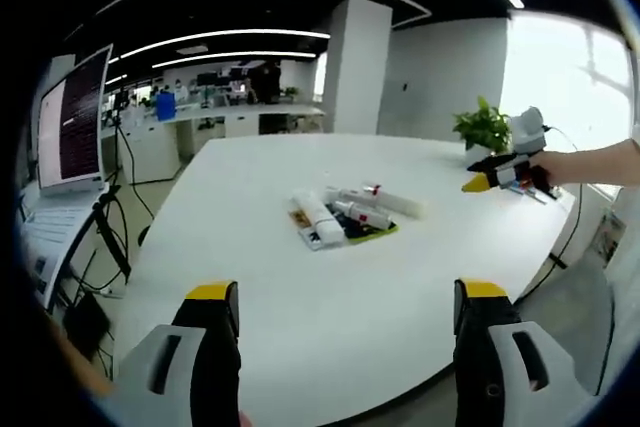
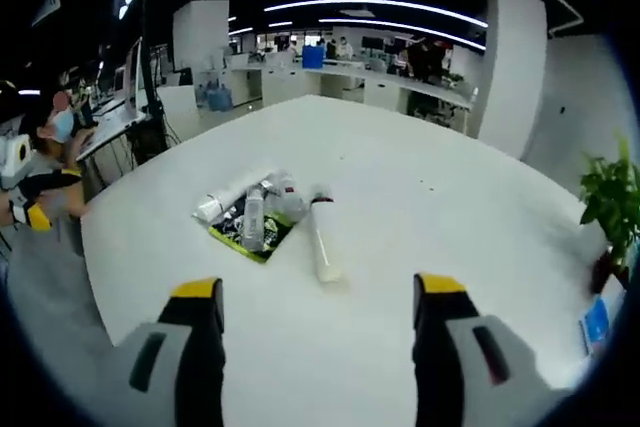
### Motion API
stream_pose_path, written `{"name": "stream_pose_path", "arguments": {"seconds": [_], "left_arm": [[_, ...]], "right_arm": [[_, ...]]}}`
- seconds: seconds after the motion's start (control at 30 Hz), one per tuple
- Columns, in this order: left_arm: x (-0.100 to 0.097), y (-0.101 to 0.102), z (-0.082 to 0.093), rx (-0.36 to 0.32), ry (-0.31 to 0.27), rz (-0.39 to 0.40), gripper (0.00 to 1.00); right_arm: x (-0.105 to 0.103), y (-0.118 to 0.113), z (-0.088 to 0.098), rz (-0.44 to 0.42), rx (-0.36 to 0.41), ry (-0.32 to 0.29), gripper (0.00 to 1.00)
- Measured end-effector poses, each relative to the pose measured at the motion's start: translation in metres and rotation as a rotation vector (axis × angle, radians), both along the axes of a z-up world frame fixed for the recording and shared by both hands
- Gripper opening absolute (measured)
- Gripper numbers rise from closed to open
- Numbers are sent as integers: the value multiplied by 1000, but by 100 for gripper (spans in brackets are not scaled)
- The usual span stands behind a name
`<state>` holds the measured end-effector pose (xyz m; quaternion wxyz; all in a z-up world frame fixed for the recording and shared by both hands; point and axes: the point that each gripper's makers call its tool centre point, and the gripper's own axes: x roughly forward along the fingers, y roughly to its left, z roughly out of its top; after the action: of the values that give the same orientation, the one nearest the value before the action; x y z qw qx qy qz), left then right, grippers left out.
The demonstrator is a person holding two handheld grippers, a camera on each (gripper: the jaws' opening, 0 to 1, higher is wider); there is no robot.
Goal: Arrange the skincare products in the storage area until every visible bottle or jar stands upright without overlapping.
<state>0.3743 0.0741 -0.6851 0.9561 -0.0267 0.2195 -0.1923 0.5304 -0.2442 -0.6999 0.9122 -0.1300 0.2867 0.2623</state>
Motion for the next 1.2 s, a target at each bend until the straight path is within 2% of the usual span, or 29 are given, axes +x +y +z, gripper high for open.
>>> {"name": "stream_pose_path", "arguments": {"seconds": [0.3, 0.67, 0.8, 1.0, 1.2], "left_arm": [[3, 7, 1, -44, 15, 42, 86], [5, 6, -1, -40, 27, 37, 85], [5, 7, -3, -40, 33, 43, 85], [5, 8, -4, -38, 40, 45, 85], [5, 10, -5, -41, 45, 57, 84]], "right_arm": [[16, 10, -15, 56, -29, 45, 76], [41, 15, -35, 122, -106, 100, 72], [50, 17, -48, 144, -148, 146, 68], [66, 29, -61, 151, -110, 186, 67], [82, 37, -71, 175, -151, 195, 65]]}}
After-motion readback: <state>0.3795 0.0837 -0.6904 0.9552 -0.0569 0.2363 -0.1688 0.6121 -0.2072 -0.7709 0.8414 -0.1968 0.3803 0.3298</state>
